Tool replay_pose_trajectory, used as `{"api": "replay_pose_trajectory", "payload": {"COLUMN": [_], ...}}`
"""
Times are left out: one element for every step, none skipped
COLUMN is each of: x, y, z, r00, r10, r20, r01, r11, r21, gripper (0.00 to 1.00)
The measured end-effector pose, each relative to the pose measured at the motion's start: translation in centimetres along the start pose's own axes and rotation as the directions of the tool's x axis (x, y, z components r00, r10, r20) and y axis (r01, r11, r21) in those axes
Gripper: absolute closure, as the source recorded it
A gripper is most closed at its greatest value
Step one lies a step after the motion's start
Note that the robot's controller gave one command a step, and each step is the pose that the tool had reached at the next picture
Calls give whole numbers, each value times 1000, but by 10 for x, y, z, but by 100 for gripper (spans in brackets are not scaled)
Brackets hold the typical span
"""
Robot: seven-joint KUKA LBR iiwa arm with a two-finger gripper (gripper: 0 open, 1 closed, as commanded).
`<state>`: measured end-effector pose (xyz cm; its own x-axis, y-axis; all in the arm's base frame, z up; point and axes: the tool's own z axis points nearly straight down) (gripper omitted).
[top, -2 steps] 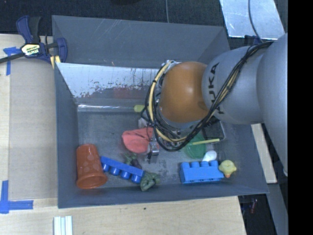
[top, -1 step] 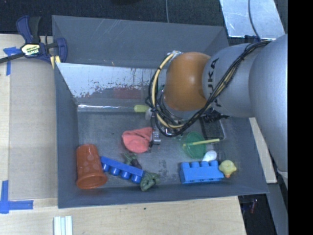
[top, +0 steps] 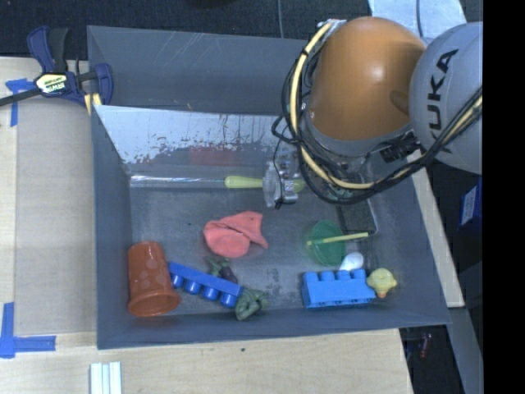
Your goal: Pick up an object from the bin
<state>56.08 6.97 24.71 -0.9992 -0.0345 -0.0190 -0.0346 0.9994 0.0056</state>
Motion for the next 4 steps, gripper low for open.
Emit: {"api": "replay_pose_trajectory", "payload": {"x": [1, 48, 64, 22], "y": [0, 55, 48, 46], "z": [2, 71, 78, 132], "r00": [1000, 1000, 999, 999], "r10": [1, 18, -43, -54], "r20": [-5, 1, -1, 8], "r01": [-1, -18, 43, 54], "r11": [1000, 1000, 999, 999], "r21": [0, -1, 0, -2], "gripper": [100, 100, 100, 100]}}
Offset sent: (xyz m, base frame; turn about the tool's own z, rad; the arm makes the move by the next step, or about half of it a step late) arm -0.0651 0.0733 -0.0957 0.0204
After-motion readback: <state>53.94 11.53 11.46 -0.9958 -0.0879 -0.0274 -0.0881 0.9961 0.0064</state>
